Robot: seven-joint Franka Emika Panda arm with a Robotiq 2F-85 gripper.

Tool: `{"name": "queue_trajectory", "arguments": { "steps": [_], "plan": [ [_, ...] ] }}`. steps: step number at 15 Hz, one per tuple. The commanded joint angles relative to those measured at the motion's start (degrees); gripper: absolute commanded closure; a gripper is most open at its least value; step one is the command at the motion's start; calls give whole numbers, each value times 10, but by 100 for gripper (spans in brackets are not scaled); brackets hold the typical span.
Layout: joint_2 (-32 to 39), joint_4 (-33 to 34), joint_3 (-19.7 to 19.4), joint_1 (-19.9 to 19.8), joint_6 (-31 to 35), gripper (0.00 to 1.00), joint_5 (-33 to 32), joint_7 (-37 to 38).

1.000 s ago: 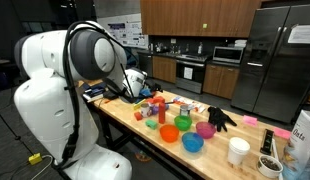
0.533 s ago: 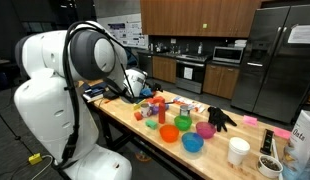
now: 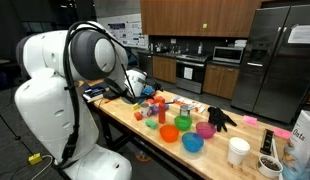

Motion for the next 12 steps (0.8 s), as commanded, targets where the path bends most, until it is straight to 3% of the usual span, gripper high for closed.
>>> {"name": "queue_trajectory", "arguments": {
  "steps": [1, 7, 12],
  "plan": [
    [-4, -1, -13, -12, 30, 0, -59, -79],
    [-6, 1, -17, -19, 41, 0, -139, -146],
    [-10, -13, -14, -7, -9, 0, -29, -185]
  ]
}}
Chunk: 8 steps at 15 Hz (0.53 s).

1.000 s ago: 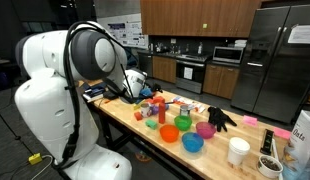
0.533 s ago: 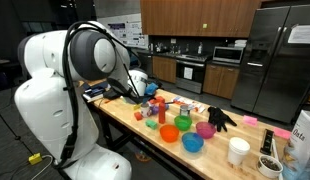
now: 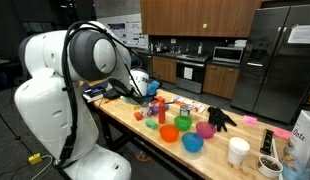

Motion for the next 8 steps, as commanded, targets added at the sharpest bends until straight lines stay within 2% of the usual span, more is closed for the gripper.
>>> {"name": "queue_trajectory", "arguments": {
  "steps": [1, 6, 8],
  "plan": [
    [-10, -15, 0, 11, -46, 0, 102, -60],
    [-11, -11, 18, 33, -156, 0, 338, -160],
    [-11, -3, 26, 40, -196, 0, 410, -185]
  ]
}}
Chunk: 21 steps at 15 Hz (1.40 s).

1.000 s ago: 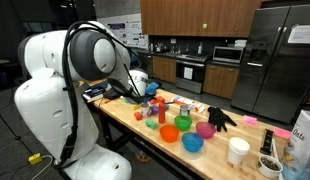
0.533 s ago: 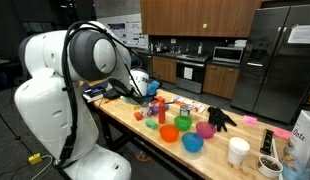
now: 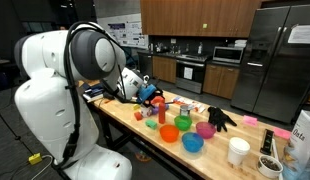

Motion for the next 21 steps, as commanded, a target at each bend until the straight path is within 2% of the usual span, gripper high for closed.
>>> {"name": "queue_trajectory", "arguments": {
  "steps": [1, 7, 12, 16, 18, 21],
  "plan": [
    [-11, 10, 12, 11, -68, 0, 105, -48],
    [-11, 24, 24, 7, -81, 0, 132, -31],
    [-10, 32, 25, 8, -75, 0, 197, -25],
    [-13, 25, 26, 2, -47, 0, 176, -18],
    [-14, 22, 27, -3, -25, 26, 135, -8],
    [-13, 20, 25, -5, -1, 48, 95, 5]
  ]
}}
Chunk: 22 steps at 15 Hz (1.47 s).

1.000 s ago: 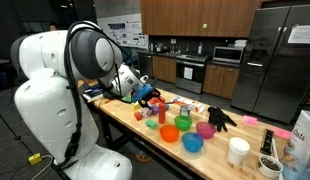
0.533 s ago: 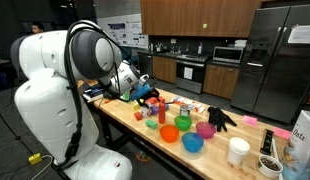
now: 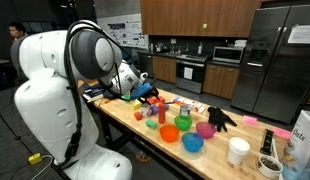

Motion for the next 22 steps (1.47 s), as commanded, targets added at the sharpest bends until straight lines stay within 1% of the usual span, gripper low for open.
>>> {"name": "queue_trajectory", "arguments": {
  "steps": [1, 2, 4, 5, 7, 11, 12, 13, 14, 16, 19, 21, 22],
  "plan": [
    [-12, -11, 0, -9, 30, 56, -42, 17],
    [-12, -11, -1, -9, 33, 65, -48, 20],
    [-12, -11, -1, -9, 35, 79, -51, 22],
    [-11, -10, -1, -9, 36, 88, -51, 23],
    [-11, -11, -1, -9, 37, 100, -47, 23],
    [-11, -11, -2, -9, 40, 100, -47, 25],
    [-11, -10, 0, -9, 34, 74, -50, 30],
    [-11, -9, 0, -9, 34, 73, -51, 34],
    [-11, -9, 0, -10, 34, 70, -52, 36],
    [-10, -9, 1, -10, 32, 57, -52, 44],
    [-10, -8, 2, -10, 29, 36, -55, 57],
    [-10, -8, 3, -13, 31, 22, -84, 73],
    [-11, -10, 3, -16, 35, 16, -121, 80]
  ]
}}
